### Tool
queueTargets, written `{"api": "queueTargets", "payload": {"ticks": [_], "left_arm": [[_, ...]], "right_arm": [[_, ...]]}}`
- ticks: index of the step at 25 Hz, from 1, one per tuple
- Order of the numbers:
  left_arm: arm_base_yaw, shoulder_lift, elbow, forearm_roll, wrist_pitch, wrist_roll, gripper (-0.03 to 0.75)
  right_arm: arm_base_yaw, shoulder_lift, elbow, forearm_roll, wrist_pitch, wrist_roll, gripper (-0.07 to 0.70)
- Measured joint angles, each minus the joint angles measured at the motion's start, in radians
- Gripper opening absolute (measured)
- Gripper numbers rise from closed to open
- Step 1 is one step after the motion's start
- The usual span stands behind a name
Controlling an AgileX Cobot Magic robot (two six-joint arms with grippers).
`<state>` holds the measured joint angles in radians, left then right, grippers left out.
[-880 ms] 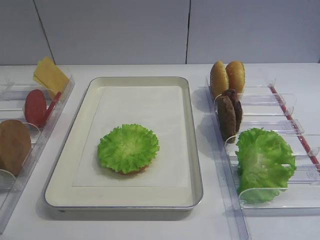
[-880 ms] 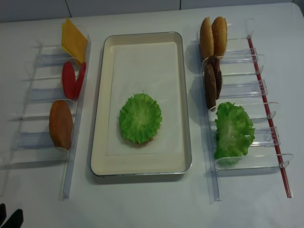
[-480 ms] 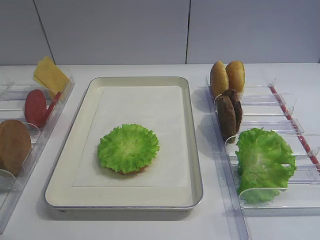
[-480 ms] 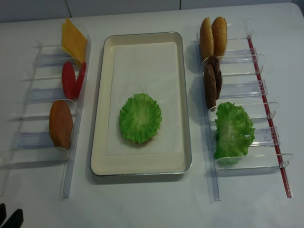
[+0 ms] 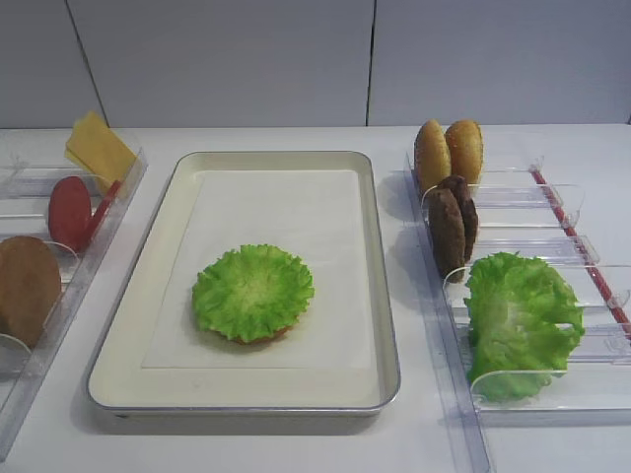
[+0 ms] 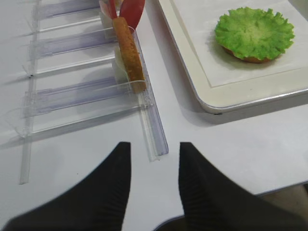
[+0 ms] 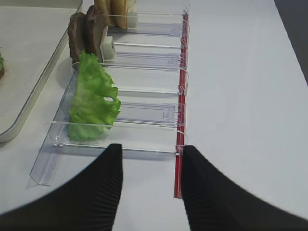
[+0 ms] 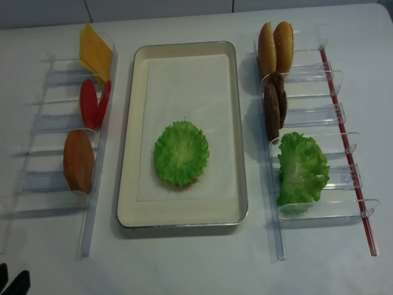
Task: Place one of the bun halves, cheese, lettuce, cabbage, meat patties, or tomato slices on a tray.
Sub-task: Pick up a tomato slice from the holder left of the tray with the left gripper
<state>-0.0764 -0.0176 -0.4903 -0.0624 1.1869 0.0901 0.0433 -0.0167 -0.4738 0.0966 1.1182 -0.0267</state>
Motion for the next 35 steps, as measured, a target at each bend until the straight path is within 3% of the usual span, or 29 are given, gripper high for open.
{"api": "queueTargets", "payload": {"ticks": [12,16,21,35], "left_arm": [[0.0,0.0,0.0,-0.032,0.0,0.002,0.232],[0.0,0.01,-0.027,-0.069,0.026,-0.003,0.233],[0.0,0.177,-0.111,-0.074,0.034,-0.04,0.267],[0.0,0.778,-0.443,-0.074,-0.019,-0.039,0.445]], "right_arm": [[0.0,0.0,0.0,0.0,0.0,-0.002,0.309],[0.0,0.0,0.0,0.0,0.0,-0.002,0.309],[0.0,0.0,0.0,0.0,0.0,-0.002,0.309],[0.0,0.0,0.0,0.0,0.0,-0.002,0.309]]}}
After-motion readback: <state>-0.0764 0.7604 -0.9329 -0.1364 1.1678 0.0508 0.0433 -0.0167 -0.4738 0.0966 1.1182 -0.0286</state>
